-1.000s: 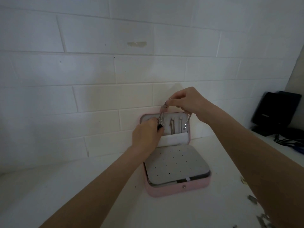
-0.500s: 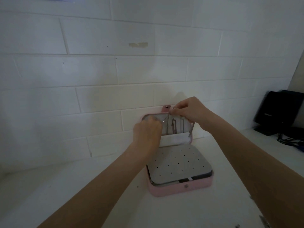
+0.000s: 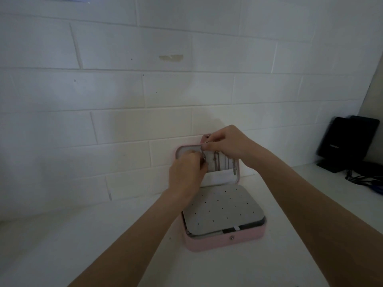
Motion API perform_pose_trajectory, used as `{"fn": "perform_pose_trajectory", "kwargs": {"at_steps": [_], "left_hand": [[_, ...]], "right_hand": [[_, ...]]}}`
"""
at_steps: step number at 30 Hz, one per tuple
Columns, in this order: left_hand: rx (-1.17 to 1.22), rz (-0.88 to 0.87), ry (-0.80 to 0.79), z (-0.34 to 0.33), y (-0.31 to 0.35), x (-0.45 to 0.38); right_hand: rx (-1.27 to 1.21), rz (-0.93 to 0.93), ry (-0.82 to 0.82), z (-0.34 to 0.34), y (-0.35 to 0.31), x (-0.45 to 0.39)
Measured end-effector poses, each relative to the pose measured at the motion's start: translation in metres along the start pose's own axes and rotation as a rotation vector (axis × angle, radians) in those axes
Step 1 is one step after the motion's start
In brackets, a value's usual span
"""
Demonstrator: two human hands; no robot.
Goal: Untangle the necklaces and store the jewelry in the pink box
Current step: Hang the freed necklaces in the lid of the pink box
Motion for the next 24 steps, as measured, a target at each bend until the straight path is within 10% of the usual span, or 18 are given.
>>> {"fn": "perform_pose_trajectory", "kwargs": {"at_steps": [10,24], "left_hand": [[-0.474,-0.218,0.115,0.003,0.014,-0.003],[-0.386,-0.426,0.15,-0.003,0.021,0.002]], "right_hand": [[0.013,-0.094,0.108,0.006,0.018,0.0],[-0.005,-0.156,0.111,0.007,0.034,0.005]]}}
Point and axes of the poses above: each hand's wrist, its own x-axis away from the middle knuckle, its own z-axis out of the back of the hand, y = z × x, the point moved 2 cm from there along -x, towards the middle knuckle, and after that the axes turned 5 degrees about y, right-handed, at the moved point
